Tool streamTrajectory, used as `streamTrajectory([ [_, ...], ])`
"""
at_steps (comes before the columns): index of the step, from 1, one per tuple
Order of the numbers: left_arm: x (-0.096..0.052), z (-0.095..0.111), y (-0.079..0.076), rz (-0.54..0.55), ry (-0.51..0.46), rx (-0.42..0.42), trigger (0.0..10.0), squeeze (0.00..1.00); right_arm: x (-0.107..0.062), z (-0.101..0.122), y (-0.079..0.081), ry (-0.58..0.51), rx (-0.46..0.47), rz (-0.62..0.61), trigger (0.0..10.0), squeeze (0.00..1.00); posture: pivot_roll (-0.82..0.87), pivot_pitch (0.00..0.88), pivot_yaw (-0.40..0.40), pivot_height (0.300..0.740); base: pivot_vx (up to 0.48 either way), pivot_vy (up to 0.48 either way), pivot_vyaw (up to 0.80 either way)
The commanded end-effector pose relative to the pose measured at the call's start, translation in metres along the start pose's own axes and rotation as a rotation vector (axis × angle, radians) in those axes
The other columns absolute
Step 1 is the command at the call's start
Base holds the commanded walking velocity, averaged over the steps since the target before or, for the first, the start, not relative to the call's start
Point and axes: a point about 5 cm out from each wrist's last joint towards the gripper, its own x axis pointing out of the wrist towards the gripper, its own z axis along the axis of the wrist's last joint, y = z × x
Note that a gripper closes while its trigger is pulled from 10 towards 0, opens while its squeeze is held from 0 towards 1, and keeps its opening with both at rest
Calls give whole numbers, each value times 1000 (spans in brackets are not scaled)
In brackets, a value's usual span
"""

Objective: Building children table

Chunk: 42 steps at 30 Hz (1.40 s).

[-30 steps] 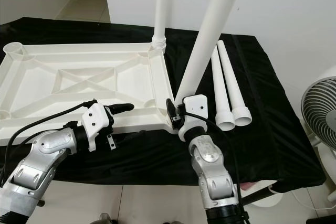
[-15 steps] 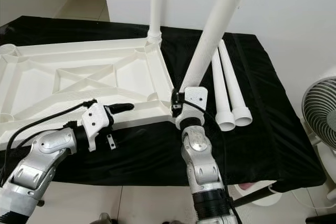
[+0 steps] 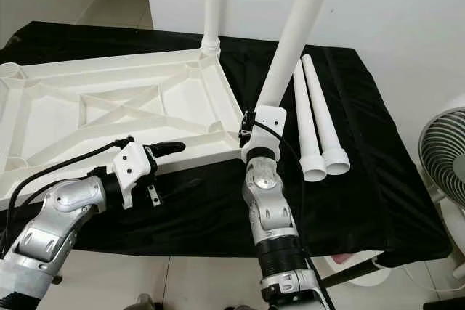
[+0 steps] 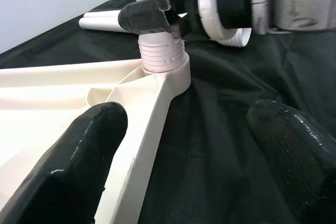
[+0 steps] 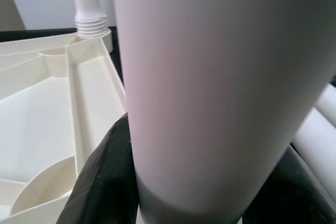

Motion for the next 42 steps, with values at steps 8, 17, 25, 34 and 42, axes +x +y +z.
streamTrajectory([
  [8, 1, 2, 1, 1, -7, 13, 10000, 0, 6, -29, -13, 137, -43, -149, 10000, 0, 168, 93, -49, 740, 0, 0, 0],
  [17, 2, 2, 0, -3, -9, 15, 10000, 0, 12, -26, -9, 142, -12, -170, 10000, 0, 169, 83, -50, 740, 0, 0, 0],
  [25, 3, 2, -1, -6, -13, 19, 10000, 0, 19, -27, -19, 196, 74, -252, 10000, 0, 170, 73, -55, 740, 0, 0, 0],
  [34, 3, 2, -2, -8, -15, 18, 10000, 0, 23, -28, -24, 224, 104, -298, 10000, 0, 169, 70, -57, 740, 0, 0, 0],
  [42, 3, 2, -3, -5, -14, 18, 10000, 0, 24, -20, -14, 150, 72, -209, 10000, 0, 171, 75, -61, 740, 0, 0, 0],
])
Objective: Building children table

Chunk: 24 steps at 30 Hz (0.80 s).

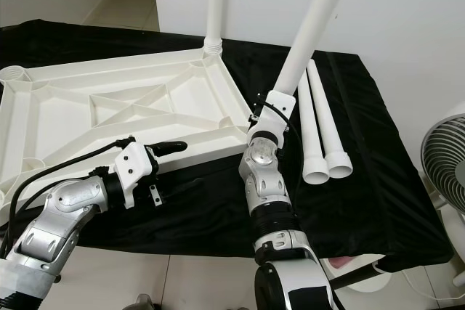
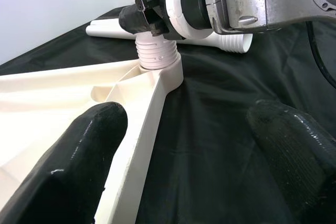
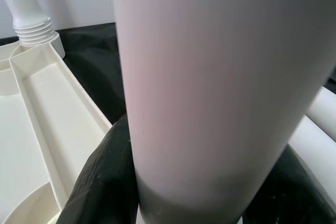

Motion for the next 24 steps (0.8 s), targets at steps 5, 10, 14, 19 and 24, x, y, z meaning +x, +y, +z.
streamTrajectory([
  [5, 1, 1, 0, 6, -1, -2, 10000, 0, -4, 1, -6, -34, -32, 45, 10000, 0, 174, 82, -63, 740, 0, 0, 0],
  [10, 2, 4, 6, 15, -36, -73, 10000, 1000, -7, 27, -1, -120, -6, 127, 10000, 0, 166, 89, -63, 740, 0, 0, 0],
  [14, 4, 12, 10, 4, -81, -99, 10000, 1000, -7, 34, -1, -128, -4, 156, 10000, 0, 163, 89, -65, 740, 0, 0, 0],
  [19, 8, 25, 20, 15, -120, -93, 10000, 1000, -7, 42, 1, -135, 1, 202, 10000, 0, 163, 87, -67, 740, 0, 0, 0],
  [24, 15, 45, 36, 42, -181, -63, 10000, 0, -5, 50, -1, -115, -42, 366, 10000, 0, 170, 81, -71, 740, 0, 0, 0],
])
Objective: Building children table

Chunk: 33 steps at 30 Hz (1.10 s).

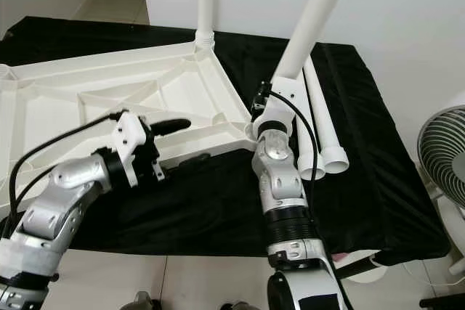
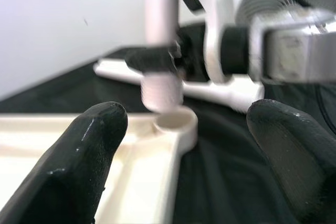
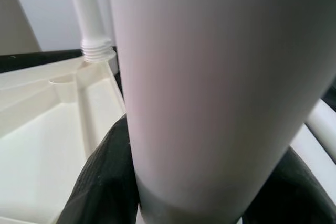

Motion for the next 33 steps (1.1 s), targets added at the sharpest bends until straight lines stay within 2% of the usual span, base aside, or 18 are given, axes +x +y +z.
streamTrajectory([
  [1, 7, 12, 5, 15, -54, -14, 10000, 0, 1, 4, -2, 27, -26, 123, 10000, 0, 170, 79, -71, 740, 0, 0, 0],
  [6, 20, 29, 9, 5, -138, -57, 10000, 0, 1, 2, -12, 64, -86, 234, 10000, 0, 169, 75, -68, 740, 0, 0, 0],
  [7, 26, 33, 8, -9, -155, -58, 10000, 0, 0, 2, -14, 65, -116, 268, 10000, 0, 170, 73, -69, 740, 0, 0, 0],
  [12, 37, 40, 7, -29, -183, -62, 10000, 0, -1, 2, -16, 68, -173, 340, 10000, 0, 169, 72, -69, 740, 0, 0, 0],
  [15, 51, 46, 9, -27, -189, -68, 10000, 0, -2, 3, -15, 67, -244, 411, 10000, 0, 168, 69, -69, 740, 0, 0, 0],
  [18, 51, 46, 9, -27, -189, -68, 10000, 0, -2, 3, -15, 67, -244, 411, 10000, 0, 168, 69, -69, 740, 0, 0, 0],
  [19, 65, 50, 12, -7, -151, -52, 10000, 0, -5, 4, -14, 87, -294, 489, 10000, 0, 166, 65, -65, 740, 0, 0, 0],
  [22, 65, 50, 12, -7, -151, -52, 10000, 0, -5, 4, -14, 87, -294, 489, 10000, 0, 166, 65, -65, 740, 0, 0, 0],
  [26, 81, 48, 20, 49, -62, -65, 10000, 0, -9, 4, -12, 106, -360, 603, 10000, 0, 166, 59, -62, 740, 0, 0, 0],
  [33, 87, 46, 26, 86, -11, -49, 10000, 0, -11, 3, -11, 111, -387, 646, 10000, 0, 168, 54, -62, 740, 0, 0, 0],
])
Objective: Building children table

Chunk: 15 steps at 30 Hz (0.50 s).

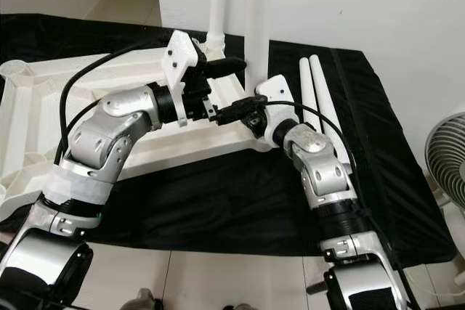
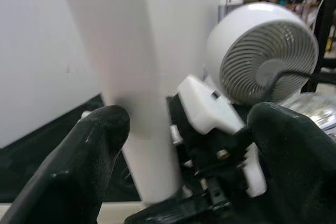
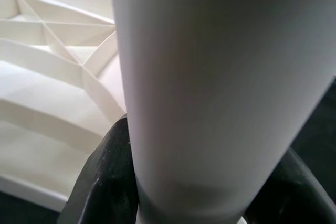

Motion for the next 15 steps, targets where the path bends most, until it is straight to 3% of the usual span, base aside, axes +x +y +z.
streamTrajectory([
  [1, 5, 0, 10, 201, 19, 4, 10000, 0, 0, 1, 6, -11, -27, 38, 10000, 0, 167, 51, -61, 740, 0, 0, 0],
  [6, 7, 5, 24, 262, 25, -27, 10000, 0, 1, 3, 5, -18, -30, 34, 10000, 0, 161, 42, -59, 740, 0, 0, 0],
  [15, 7, 10, 28, 262, -12, -91, 10000, 0, -2, -1, 5, -12, -39, 46, 10000, 0, 157, 31, -58, 740, 0, 0, 0],
])
